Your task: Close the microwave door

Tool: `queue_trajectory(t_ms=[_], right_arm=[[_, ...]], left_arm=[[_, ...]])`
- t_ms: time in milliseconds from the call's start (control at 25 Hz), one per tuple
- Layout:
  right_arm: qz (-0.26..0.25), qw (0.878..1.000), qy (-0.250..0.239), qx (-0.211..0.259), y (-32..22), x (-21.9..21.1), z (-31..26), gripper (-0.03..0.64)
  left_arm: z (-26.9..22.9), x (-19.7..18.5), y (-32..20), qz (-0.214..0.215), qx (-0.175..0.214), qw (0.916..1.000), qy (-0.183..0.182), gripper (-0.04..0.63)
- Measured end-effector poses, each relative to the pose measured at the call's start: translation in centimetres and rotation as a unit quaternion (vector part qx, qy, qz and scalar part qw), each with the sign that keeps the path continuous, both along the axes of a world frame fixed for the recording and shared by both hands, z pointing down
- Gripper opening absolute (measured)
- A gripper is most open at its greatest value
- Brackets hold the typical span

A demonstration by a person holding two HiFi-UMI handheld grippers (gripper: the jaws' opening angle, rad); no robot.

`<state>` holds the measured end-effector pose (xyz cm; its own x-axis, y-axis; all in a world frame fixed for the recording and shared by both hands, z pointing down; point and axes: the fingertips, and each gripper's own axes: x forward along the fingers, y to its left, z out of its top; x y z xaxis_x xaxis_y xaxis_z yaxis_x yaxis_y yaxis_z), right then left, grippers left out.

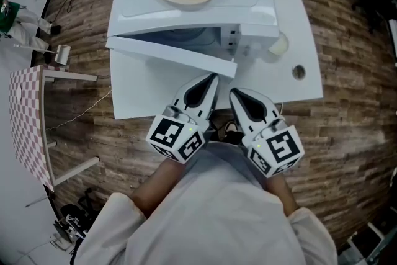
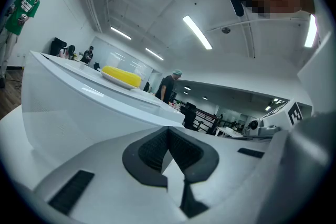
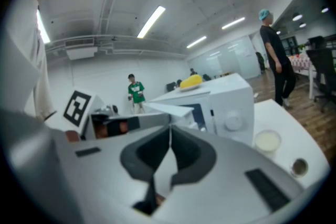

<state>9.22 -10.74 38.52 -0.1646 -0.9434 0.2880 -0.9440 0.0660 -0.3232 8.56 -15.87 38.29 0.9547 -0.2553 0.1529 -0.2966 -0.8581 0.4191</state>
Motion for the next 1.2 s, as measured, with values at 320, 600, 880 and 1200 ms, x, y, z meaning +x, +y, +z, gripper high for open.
queue_trajectory(t_ms=[320, 600, 880, 1200], right_arm=[[0.007, 1.0, -0.001, -0.002, -0.3, 0.8, 0.2, 0.025], [0.012, 1.0, -0.006, -0.008, -0.6, 1.6, 0.5, 0.025], [0.014, 1.0, -0.007, -0.01, -0.8, 2.0, 0.6, 0.025], [0.014, 1.0, -0.007, -0.012, -1.0, 2.3, 0.6, 0.025]], left_arm=[[0.0, 1.1, -0.8, 0.003, -0.001, 1.0, 0.002, 0.02], [0.1, 2.1, -1.5, 0.002, -0.01, 0.9999, 0.006, 0.02], [0.1, 3.1, -2.5, -0.002, -0.011, 0.9999, 0.009, 0.02], [0.1, 3.9, -3.2, -0.003, -0.015, 0.9998, 0.012, 0.02]])
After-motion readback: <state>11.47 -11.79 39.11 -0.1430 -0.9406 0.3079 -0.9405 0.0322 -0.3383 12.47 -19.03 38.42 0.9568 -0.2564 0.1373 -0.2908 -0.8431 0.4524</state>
